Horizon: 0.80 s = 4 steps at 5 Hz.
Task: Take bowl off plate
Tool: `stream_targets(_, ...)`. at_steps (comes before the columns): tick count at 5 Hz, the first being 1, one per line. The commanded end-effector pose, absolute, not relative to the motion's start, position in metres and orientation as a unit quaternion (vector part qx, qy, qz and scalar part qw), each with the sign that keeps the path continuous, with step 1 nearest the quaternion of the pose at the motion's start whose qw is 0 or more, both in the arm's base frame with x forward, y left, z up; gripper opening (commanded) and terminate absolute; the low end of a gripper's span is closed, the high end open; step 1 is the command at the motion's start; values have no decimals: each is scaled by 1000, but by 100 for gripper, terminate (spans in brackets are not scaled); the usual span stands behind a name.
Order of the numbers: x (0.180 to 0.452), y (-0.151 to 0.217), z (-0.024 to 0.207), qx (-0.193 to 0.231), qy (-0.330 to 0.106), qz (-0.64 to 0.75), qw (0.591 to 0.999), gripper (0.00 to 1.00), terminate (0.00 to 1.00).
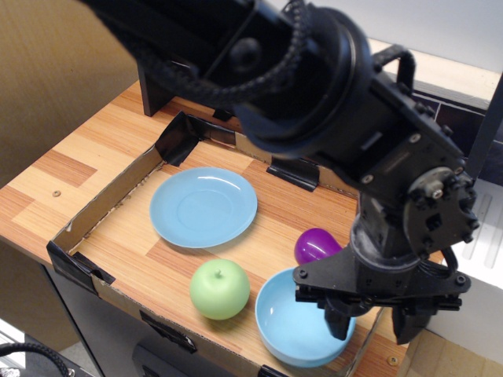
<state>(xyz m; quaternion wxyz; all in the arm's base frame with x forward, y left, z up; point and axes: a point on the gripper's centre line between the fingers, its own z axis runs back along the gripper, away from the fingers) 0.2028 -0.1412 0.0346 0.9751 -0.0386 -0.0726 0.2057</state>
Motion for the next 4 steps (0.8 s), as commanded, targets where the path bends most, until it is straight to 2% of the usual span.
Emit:
stream_targets(1,211,-151,76,-89,-94,204,970,100,0)
stream_targets(2,212,-147,94,-95,-117,210,966,100,0)
stream_targets(3,212,-147,94,-95,-117,210,966,100,0)
stream_targets(4,212,-147,94,-95,-117,210,966,100,100)
